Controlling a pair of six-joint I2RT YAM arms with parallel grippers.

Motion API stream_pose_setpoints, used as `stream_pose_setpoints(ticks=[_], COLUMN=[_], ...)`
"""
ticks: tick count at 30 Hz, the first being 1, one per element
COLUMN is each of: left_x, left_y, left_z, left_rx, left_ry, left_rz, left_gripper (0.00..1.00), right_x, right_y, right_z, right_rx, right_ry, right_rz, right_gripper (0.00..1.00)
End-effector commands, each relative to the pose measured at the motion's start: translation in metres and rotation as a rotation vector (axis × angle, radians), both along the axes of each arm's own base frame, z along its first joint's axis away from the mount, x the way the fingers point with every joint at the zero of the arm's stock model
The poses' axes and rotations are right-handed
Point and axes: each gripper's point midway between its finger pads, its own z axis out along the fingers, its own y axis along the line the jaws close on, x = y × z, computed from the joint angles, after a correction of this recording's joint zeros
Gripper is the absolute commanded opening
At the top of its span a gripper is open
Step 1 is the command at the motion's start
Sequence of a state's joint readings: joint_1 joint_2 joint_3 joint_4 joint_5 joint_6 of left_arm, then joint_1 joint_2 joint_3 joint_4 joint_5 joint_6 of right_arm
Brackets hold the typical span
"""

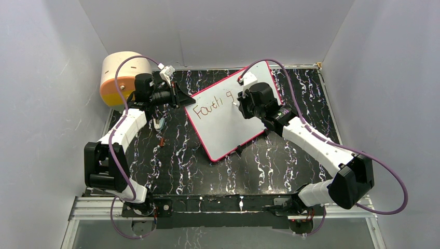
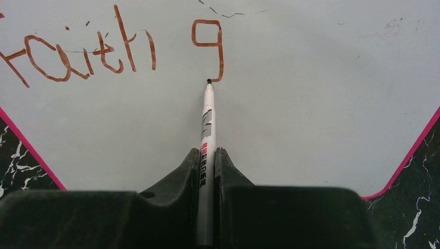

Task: Write a sentence on the whiteboard

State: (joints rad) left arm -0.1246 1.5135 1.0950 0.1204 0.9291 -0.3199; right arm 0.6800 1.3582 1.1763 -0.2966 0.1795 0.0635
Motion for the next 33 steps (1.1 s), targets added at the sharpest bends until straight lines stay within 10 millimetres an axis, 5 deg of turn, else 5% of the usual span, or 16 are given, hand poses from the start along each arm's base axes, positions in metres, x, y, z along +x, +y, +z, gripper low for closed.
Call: stream_pose_setpoints(ticks=[1, 23, 33], left_x=[-0.002, -0.002, -0.002], left_y=[-0.001, -0.001, 0.0], left_z=[-0.033, -0.033, -0.032], left_rx=[0.076, 0.08, 0.087], left_ry=[0.081, 0.081, 0.076], left_rz=[0.022, 0.022, 0.023], left_gripper=[0.0, 0.0, 0.0], right_x=[0.002, 0.007, 0.015], right_y=[0.016, -0.004, -0.013], right_z=[0.026, 0.067, 0.068], right_rx=[0.076, 0.149, 0.13], right_ry=[-0.042, -0.192, -0.21], right_rz=[0.054, -0.044, -0.087], right_gripper=[0.0, 0.0, 0.0])
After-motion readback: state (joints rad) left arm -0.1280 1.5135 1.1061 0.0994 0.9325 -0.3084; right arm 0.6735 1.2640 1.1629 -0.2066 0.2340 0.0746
